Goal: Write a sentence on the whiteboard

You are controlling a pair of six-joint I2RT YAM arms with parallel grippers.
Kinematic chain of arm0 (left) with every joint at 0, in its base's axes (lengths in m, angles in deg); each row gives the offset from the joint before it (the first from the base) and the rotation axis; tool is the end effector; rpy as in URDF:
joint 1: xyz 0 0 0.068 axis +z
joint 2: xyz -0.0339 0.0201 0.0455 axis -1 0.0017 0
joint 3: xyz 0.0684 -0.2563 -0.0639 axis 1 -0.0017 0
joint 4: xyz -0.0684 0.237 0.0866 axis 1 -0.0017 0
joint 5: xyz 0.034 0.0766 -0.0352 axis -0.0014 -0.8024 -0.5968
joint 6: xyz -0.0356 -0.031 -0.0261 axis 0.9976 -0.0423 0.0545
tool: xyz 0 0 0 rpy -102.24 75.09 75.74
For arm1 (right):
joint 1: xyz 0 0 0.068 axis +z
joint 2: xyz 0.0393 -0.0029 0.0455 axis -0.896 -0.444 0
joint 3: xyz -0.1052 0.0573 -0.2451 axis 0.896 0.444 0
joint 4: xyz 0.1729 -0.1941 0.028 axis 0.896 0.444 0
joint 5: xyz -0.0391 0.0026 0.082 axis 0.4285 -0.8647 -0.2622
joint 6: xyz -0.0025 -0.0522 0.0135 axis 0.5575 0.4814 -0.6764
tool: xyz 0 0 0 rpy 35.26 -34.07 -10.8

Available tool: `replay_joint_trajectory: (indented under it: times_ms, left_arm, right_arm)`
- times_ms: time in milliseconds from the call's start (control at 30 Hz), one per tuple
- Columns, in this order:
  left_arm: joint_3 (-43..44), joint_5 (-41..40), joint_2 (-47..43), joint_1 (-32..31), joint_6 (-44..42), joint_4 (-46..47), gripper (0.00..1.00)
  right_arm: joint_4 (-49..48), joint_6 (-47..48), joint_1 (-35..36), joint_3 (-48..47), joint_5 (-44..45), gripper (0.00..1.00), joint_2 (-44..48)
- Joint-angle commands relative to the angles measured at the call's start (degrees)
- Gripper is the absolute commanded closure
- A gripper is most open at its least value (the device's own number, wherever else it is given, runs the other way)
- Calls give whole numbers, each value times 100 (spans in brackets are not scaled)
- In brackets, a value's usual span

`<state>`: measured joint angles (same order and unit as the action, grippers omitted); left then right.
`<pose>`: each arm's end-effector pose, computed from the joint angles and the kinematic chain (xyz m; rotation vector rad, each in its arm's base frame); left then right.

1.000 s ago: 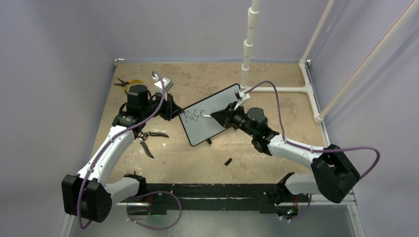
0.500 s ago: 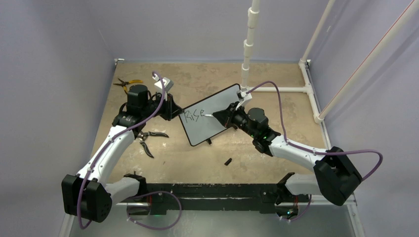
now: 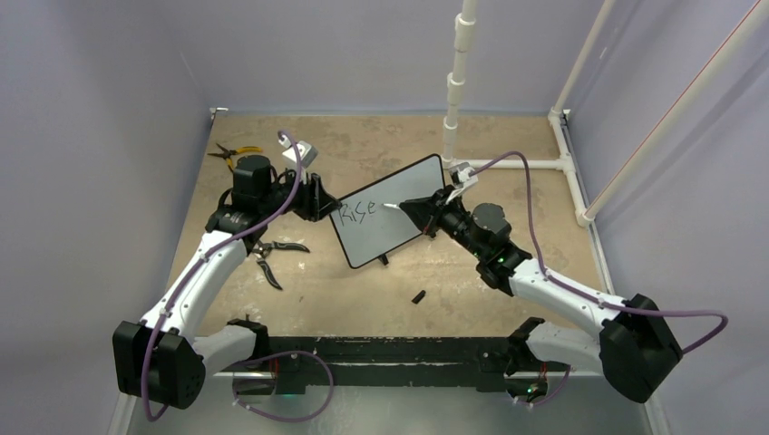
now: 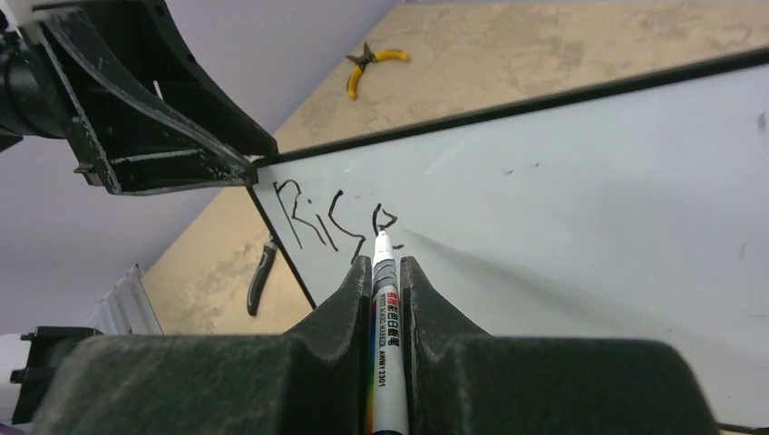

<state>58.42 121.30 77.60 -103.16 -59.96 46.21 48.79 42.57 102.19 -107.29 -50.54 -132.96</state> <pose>0.2359 -0.0766 0.3082 0.4877 1.9845 -0.8537 0.1975 0.1614 0.2696 -0.2272 1.6349 0.9685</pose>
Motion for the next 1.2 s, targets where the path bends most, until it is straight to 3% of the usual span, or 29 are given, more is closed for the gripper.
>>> replay_joint_trajectory:
  times_ms: [0,167,267,400,700,1167]
  left_arm:
    - [224,-32,-169,25,37,277,54]
    - [490,-24,-98,25,202,479,37]
    - [814,17,162,17,236,487,34]
    - [1190,282,689,-58,368,719,34]
    - [2082,142,1838,-821,-166,347,35]
    - [1912,216,2151,-922,-120,564,47]
  right_arm:
    - [-61,280,-289,91,-413,100,280]
    - [-334,479,-698,192,-1082,100,321]
    - [-541,732,-858,186,-1414,100,219]
    - [-906,1133,-1023,121,-1850,100,-63]
    - [-2388,840,-1090,484,-2558,100,-615]
    - [-2250,910,-1089,316,-2310,100,-949]
